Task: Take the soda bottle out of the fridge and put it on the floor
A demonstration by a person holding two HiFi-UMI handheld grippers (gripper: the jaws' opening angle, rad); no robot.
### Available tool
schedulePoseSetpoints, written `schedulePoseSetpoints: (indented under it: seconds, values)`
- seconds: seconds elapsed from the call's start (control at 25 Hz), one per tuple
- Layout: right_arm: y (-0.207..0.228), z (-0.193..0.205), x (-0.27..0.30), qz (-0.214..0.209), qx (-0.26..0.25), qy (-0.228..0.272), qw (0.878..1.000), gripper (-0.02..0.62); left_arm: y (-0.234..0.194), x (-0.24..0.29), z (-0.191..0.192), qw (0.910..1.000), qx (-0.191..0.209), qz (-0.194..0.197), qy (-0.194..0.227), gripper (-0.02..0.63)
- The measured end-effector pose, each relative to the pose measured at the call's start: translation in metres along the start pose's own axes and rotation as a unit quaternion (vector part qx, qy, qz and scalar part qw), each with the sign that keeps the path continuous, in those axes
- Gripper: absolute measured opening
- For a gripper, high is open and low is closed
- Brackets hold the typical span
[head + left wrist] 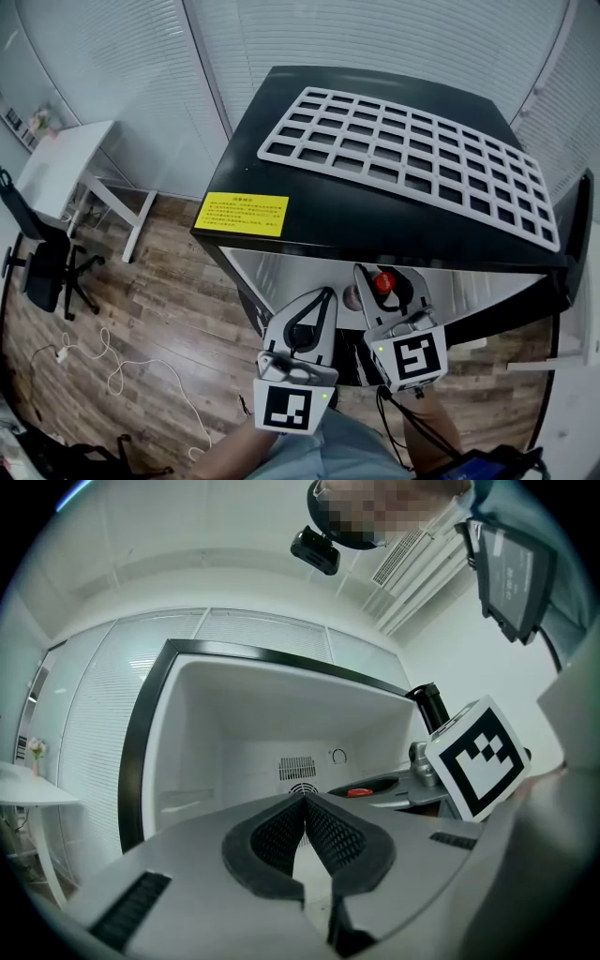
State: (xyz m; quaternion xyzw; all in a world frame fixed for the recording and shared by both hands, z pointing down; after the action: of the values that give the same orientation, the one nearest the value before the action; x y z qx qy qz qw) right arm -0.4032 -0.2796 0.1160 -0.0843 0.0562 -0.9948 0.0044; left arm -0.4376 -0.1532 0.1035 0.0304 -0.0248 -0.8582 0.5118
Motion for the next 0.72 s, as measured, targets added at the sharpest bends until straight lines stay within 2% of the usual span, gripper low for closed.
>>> schedulePoseSetpoints:
  seconds: [0.28, 0.44, 0.72]
  values:
    - [-0.018, -0.003, -0.022, 0.021, -0.004, 0.004, 1.0, 0.11, 0.005, -0.017, -0.002, 0.9996, 0.009, 0.025, 0.011, 0.017]
    - [-0.021, -0.007, -0.055, 0.043, -0.02, 0.022, 0.999, 0.11, 0.026, -0.029, -0.007, 0.999, -0.006, 0.038, 0.02, 0.017]
    - [-0.029, -0.002, -0.117, 0.078, -0.017, 0.024, 0.997, 0.109, 0.056, -0.045, -0.013, 0.9982, -0.017, 0.052, 0.025, 0.017]
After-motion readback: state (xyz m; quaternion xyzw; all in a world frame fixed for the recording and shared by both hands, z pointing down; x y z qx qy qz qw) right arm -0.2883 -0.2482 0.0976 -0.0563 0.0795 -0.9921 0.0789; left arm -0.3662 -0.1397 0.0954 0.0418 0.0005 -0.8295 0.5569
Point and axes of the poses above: the fingertips, and each gripper's own axes: x forward along the fingers, y to its right, z out of its underside, the point moved 7 cm from there along -x, backward along the fingers, and after that the axes turned 6 degrees about -z, right-handed, at the moved point
